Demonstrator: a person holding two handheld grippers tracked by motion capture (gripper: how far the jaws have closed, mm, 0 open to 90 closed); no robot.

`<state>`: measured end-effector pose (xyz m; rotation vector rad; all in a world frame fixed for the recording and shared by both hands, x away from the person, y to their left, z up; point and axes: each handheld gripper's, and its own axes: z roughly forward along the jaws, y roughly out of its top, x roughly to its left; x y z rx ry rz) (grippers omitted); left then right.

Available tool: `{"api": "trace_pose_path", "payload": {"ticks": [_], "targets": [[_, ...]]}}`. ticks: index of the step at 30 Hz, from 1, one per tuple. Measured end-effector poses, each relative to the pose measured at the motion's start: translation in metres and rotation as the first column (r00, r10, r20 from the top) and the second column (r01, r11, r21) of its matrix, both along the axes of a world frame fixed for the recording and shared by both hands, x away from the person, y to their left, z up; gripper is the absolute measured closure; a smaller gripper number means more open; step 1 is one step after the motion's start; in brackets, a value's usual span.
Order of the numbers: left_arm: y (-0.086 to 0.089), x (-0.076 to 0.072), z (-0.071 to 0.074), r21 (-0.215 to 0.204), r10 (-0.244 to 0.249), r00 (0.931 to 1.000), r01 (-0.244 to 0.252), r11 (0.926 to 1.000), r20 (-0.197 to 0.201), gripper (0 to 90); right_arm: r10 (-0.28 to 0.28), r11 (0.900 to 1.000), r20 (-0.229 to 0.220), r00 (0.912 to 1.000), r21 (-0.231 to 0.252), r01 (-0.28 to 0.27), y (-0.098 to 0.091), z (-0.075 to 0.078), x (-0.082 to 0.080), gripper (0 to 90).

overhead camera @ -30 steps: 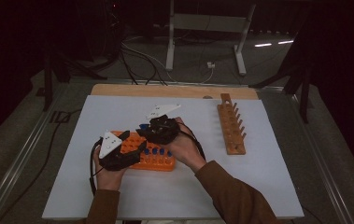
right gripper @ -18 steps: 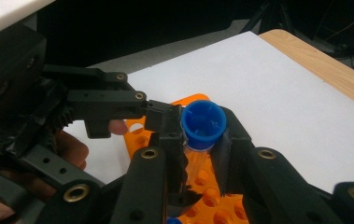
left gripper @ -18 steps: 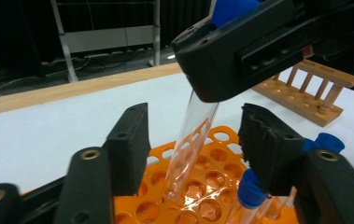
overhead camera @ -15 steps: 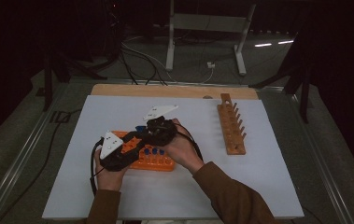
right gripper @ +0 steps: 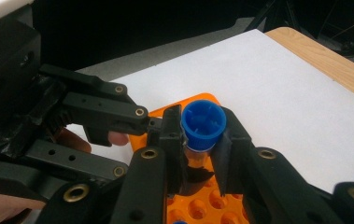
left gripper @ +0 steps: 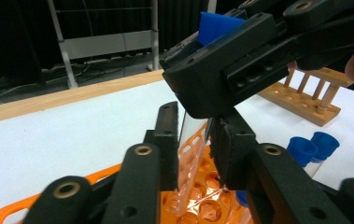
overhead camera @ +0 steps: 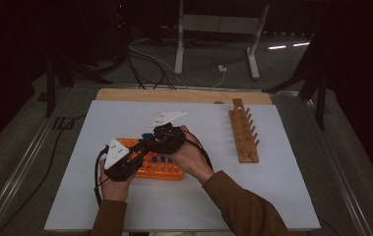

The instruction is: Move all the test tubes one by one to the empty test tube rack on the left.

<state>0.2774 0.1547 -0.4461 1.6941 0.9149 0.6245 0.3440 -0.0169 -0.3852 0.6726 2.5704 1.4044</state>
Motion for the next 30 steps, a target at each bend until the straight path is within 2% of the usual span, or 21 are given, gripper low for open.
{"api": "trace_pose_path", "payload": {"ticks": [2, 9, 14, 17, 30], "targets": [[-0.001, 0.000, 0.000, 0.001, -0.006, 1.0000, 0.006, 1.0000, 0.002, 77.2, -0.005, 1.0000, -0.001, 1.0000, 0.004, 0.005, 0.000, 0.000, 0.000, 75.1], [0.001, 0.000, -0.001, -0.006, 0.000, 1.0000, 0.000, 1.0000, -0.002, 78.1, -0.018, 0.9982, -0.040, 0.9990, 0.056, 0.020, -0.005, 0.000, 0.004, 41.8], [0.003, 0.001, -0.003, -0.009, 0.005, 0.9999, -0.005, 1.0000, -0.012, 78.2, -0.037, 0.9960, -0.037, 0.9986, 0.081, 0.040, -0.010, 0.002, 0.007, 24.4], [0.004, 0.001, -0.004, -0.010, 0.007, 0.9998, -0.007, 0.9999, -0.016, 78.3, -0.054, 0.9952, -0.018, 0.9984, 0.080, 0.056, -0.015, 0.003, 0.007, 15.7], [0.010, -0.001, -0.012, -0.017, 0.006, 0.9991, -0.007, 0.9998, -0.043, 78.2, -0.096, 0.9915, 0.001, 0.9954, 0.089, 0.095, -0.045, 0.000, 0.012, 3.2]]}}
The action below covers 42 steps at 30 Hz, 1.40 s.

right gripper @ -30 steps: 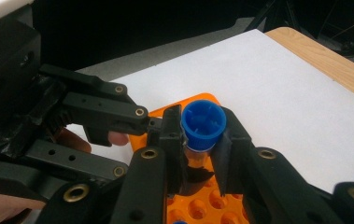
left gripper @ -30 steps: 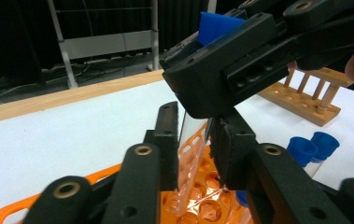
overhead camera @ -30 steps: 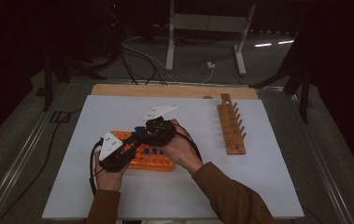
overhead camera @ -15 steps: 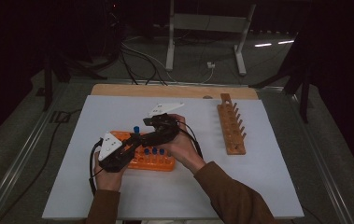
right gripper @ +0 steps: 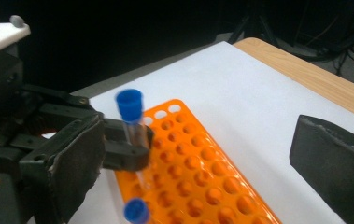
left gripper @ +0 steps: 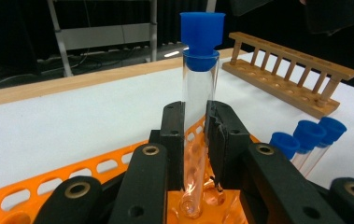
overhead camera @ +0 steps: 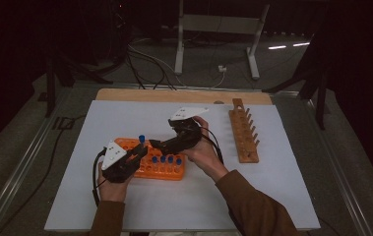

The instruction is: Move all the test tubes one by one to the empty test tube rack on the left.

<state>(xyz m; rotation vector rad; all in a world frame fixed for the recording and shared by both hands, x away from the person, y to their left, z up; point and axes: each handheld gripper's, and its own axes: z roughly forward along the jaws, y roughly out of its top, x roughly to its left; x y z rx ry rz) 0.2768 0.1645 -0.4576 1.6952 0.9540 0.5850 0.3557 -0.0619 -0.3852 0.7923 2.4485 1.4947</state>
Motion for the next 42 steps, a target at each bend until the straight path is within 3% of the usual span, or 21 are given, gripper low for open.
{"api": "trace_pose_path", "payload": {"ticks": [13, 21, 30, 42], "targets": [[-0.001, -0.004, -0.009, -0.018, -0.021, 0.9994, 0.021, 0.9996, -0.027, 78.2, -0.046, 0.9990, 0.033, 0.9984, 0.000, 0.046, -0.027, -0.003, 0.003, 2.1], [-0.004, -0.005, -0.015, -0.017, -0.035, 0.9983, 0.034, 0.9993, -0.047, 78.2, -0.058, 0.9983, 0.023, 0.9981, 0.006, 0.058, -0.036, -0.008, 0.005, 2.2], [-0.007, -0.006, -0.020, 0.014, -0.031, 0.9969, 0.032, 0.9994, -0.072, 78.2, -0.072, 0.9974, 0.019, 0.9972, 0.003, 0.072, -0.047, -0.009, 0.007, 2.2], [-0.009, -0.008, -0.027, 0.106, -0.042, 0.9898, 0.057, 0.9927, -0.136, 78.2, -0.087, 0.9962, 0.017, 0.9961, -0.005, 0.087, -0.059, -0.012, 0.009, 2.3]]}}
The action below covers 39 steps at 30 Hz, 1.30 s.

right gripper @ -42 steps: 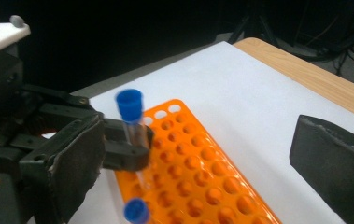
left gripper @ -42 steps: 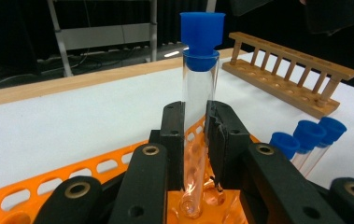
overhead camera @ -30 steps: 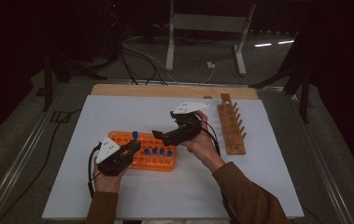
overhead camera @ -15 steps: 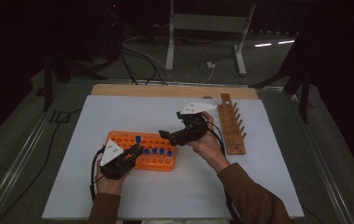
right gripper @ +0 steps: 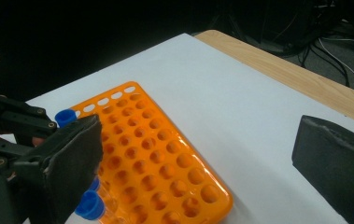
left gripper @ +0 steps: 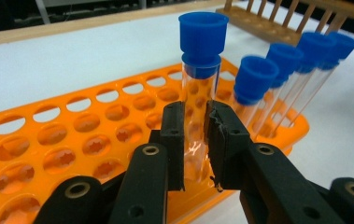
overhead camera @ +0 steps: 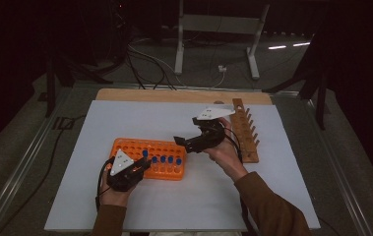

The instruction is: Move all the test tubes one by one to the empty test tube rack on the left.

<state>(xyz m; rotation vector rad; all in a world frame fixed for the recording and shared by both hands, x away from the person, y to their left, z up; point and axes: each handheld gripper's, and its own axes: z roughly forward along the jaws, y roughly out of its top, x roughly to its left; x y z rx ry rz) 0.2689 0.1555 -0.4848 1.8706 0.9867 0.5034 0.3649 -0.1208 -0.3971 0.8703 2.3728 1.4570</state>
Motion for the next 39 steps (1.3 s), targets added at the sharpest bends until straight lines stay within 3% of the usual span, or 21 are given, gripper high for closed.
{"api": "trace_pose_path", "payload": {"ticks": [26, 39], "targets": [[-0.004, -0.001, -0.004, 0.066, -0.012, 0.9996, 0.014, 0.9977, -0.025, 78.4, -0.007, 1.0000, -0.011, 0.9999, 0.000, 0.007, -0.008, -0.007, -0.001, 2.4], [-0.007, -0.001, -0.008, 0.098, -0.012, 0.9994, 0.015, 0.9950, -0.031, 78.4, -0.032, 0.9995, -0.010, 0.9994, -0.003, 0.032, -0.021, -0.009, -0.001, 2.5]]}}
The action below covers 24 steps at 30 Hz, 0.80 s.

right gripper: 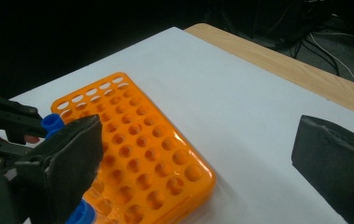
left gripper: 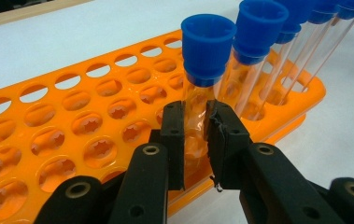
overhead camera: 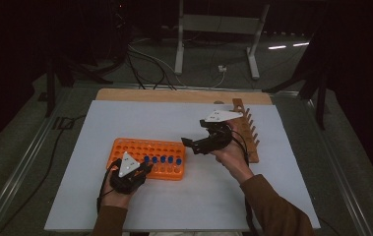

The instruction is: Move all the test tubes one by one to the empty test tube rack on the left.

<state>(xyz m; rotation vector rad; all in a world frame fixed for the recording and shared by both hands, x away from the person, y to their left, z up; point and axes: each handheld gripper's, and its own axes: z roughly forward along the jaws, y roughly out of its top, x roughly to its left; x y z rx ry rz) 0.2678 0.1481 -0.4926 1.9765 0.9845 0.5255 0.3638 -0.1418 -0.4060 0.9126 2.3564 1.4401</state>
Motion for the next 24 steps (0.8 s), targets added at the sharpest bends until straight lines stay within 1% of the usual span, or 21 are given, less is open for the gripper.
{"api": "trace_pose_path", "payload": {"ticks": [2, 4, 9, 10, 12, 15, 17, 22, 24], "targets": [[0.000, -0.001, 0.000, 0.004, -0.001, 1.0000, 0.001, 1.0000, 0.000, 78.4, -0.004, 1.0000, -0.002, 1.0000, 0.001, 0.004, -0.002, -0.001, 0.000, 2.5], [0.001, -0.001, -0.001, -0.005, 0.001, 1.0000, -0.001, 1.0000, -0.007, 78.3, -0.007, 1.0000, 0.000, 1.0000, -0.003, 0.007, -0.004, -0.001, 0.000, 2.5], [0.002, -0.001, -0.001, -0.007, 0.001, 1.0000, -0.001, 1.0000, -0.008, 78.0, -0.008, 0.9998, 0.004, 1.0000, -0.019, 0.008, -0.008, -0.004, -0.003, 2.4], [0.002, -0.001, -0.001, -0.014, 0.000, 1.0000, -0.001, 0.9999, -0.009, 77.7, -0.010, 0.9998, 0.002, 1.0000, -0.018, 0.010, -0.009, -0.004, -0.003, 2.4], [0.004, -0.001, -0.001, -0.028, -0.007, 0.9999, 0.007, 0.9996, -0.014, 76.1, -0.015, 0.9998, 0.000, 0.9999, -0.014, 0.015, -0.012, -0.005, -0.003, 2.4], [0.004, -0.001, 0.000, -0.028, -0.005, 0.9999, 0.005, 0.9996, -0.015, 71.7, -0.026, 0.9996, -0.004, 0.9996, -0.003, 0.026, -0.017, -0.007, -0.003, 2.4], [0.006, -0.001, 0.002, -0.032, -0.003, 0.9999, 0.003, 0.9995, -0.012, 70.0, -0.030, 0.9995, -0.006, 0.9995, -0.005, 0.030, -0.020, -0.009, -0.003, 2.4], [0.013, -0.003, 0.008, -0.080, -0.015, 0.9999, 0.015, 0.9967, -0.002, 59.4, -0.039, 0.9993, -0.005, 0.9992, 0.001, 0.039, -0.026, -0.010, -0.005, 2.4], [0.016, -0.005, 0.011, -0.111, -0.026, 0.9996, 0.027, 0.9935, 0.008, 54.1, -0.043, 0.9990, -0.002, 0.9991, 0.006, 0.043, -0.029, -0.011, -0.005, 2.4]]}}
